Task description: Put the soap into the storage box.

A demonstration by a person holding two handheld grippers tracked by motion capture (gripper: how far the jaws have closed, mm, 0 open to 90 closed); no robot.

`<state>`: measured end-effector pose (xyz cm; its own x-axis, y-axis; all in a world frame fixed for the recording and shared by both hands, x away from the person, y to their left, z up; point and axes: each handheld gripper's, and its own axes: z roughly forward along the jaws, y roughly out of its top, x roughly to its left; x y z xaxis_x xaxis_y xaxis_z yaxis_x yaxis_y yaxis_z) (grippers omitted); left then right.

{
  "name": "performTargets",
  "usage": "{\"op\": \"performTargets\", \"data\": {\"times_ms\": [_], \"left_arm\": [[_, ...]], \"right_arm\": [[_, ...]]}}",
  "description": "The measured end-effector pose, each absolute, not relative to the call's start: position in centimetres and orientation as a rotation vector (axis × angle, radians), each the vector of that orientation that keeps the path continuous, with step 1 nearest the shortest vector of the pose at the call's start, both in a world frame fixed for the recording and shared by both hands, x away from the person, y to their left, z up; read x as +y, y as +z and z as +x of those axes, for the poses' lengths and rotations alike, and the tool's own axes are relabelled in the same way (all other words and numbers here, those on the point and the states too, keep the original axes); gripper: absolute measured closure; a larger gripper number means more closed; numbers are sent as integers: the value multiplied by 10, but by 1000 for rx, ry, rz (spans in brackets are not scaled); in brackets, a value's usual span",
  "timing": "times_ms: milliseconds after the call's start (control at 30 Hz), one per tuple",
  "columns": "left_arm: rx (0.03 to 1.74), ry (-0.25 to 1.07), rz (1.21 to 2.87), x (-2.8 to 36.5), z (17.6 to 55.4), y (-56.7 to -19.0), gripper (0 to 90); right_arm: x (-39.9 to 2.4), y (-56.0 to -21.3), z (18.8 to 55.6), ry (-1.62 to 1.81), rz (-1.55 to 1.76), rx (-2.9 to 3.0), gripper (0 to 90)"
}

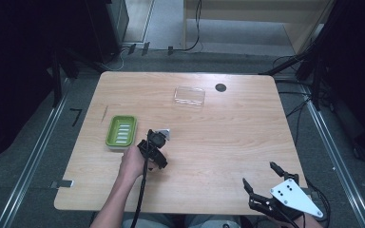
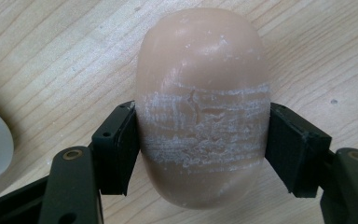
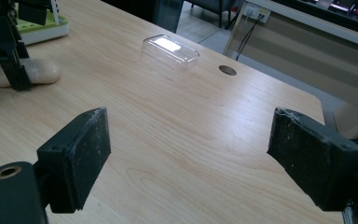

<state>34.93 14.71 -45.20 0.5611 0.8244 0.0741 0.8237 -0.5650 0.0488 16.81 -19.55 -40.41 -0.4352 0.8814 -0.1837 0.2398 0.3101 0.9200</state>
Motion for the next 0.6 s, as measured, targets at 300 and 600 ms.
{"op": "performTargets", "data": {"times_ms": [300, 600], "left_arm": [[1489, 119, 2739, 150, 349, -454, 333], [1496, 111, 2709, 152, 349, -454, 338]], "right_arm": [[-195, -404, 168, 1136, 999, 1860, 133], [-195, -404, 168, 1137, 998, 1860, 133]]}}
